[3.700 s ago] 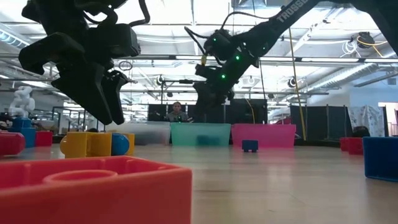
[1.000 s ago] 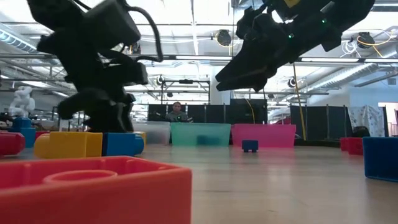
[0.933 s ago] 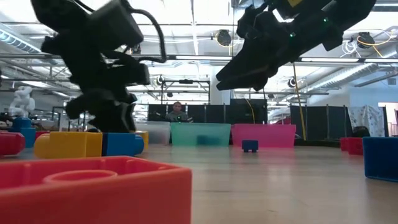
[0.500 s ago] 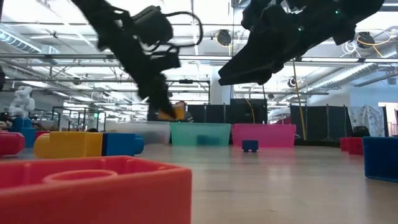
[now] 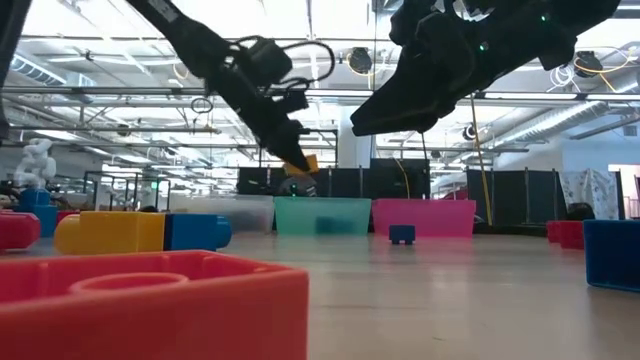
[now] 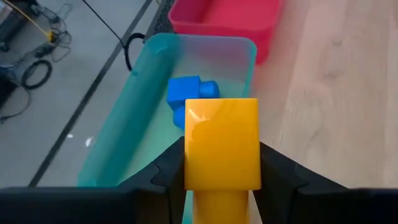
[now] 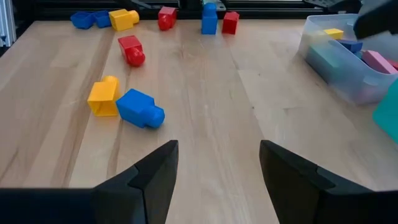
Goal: Sort blocks by size
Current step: Put the yellow 1 stud game piece into the green bin, then put the blue 1 stud game piece into the green bin
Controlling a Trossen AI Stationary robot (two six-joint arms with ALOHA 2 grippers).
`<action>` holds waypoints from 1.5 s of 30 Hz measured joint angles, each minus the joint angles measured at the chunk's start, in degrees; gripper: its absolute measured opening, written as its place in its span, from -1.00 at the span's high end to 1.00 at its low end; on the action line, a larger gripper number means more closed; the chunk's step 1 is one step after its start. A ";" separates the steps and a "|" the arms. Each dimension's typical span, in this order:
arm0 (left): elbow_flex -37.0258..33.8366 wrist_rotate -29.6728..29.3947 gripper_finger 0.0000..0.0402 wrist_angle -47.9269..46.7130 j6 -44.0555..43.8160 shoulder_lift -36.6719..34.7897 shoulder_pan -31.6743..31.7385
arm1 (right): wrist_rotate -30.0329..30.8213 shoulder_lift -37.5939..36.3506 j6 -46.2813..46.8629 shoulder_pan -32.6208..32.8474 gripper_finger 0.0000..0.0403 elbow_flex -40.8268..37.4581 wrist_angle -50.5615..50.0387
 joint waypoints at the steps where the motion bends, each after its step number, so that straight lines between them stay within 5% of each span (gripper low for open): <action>1: 0.52 0.66 0.29 0.39 0.01 1.06 0.56 | 0.00 0.00 0.00 0.00 -0.04 0.00 0.02; 18: 6.99 -0.43 0.26 2.04 -0.37 10.49 3.71 | 0.02 0.00 -1.27 0.00 -0.04 0.00 -0.53; 31: 7.01 -3.32 -0.27 -0.51 -3.58 10.24 3.43 | 0.10 0.00 -5.14 -0.17 -0.04 0.00 -0.52; 37: 7.01 -3.45 -0.28 -9.84 -4.27 5.25 0.38 | 0.09 0.02 -9.71 -0.19 -0.04 0.00 -0.17; 45: 6.75 -5.61 -0.28 -22.06 -12.49 -4.67 -8.75 | 3.37 0.02 -0.35 -1.36 -0.04 0.00 -0.90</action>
